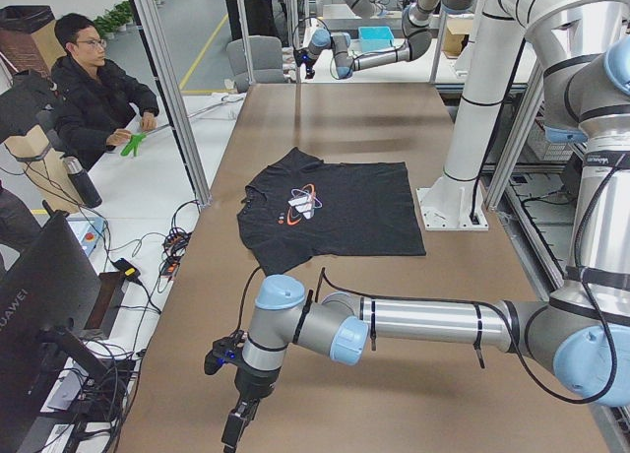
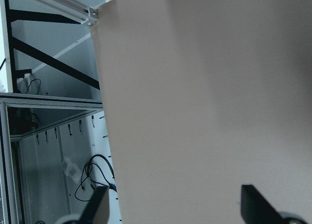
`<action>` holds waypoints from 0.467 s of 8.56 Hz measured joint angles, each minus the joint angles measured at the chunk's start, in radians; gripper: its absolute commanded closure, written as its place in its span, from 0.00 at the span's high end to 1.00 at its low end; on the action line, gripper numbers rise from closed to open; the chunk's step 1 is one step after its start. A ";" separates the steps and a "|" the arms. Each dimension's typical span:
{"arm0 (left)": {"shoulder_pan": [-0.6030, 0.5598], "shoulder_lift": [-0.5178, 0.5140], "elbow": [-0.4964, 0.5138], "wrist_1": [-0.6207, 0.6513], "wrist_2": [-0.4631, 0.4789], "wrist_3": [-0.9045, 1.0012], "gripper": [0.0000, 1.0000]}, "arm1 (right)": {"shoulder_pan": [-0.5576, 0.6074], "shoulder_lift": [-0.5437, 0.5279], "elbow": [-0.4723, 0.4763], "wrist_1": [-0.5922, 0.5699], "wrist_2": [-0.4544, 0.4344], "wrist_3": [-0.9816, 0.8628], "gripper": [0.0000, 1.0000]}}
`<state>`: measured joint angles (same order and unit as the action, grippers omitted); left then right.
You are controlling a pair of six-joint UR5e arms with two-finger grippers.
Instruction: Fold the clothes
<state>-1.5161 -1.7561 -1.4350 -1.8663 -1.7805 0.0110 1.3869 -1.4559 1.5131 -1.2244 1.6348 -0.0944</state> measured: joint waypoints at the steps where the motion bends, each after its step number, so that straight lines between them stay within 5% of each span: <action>1: 0.000 0.002 -0.002 -0.003 0.026 0.000 0.95 | 0.002 -0.011 0.000 0.020 0.004 -0.002 0.95; 4: 0.001 0.026 0.000 -0.028 0.056 0.003 0.94 | 0.002 -0.018 0.007 0.037 0.015 -0.007 0.95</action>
<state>-1.5153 -1.7305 -1.4345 -1.8943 -1.7242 0.0142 1.3884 -1.4743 1.5201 -1.1874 1.6501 -0.1011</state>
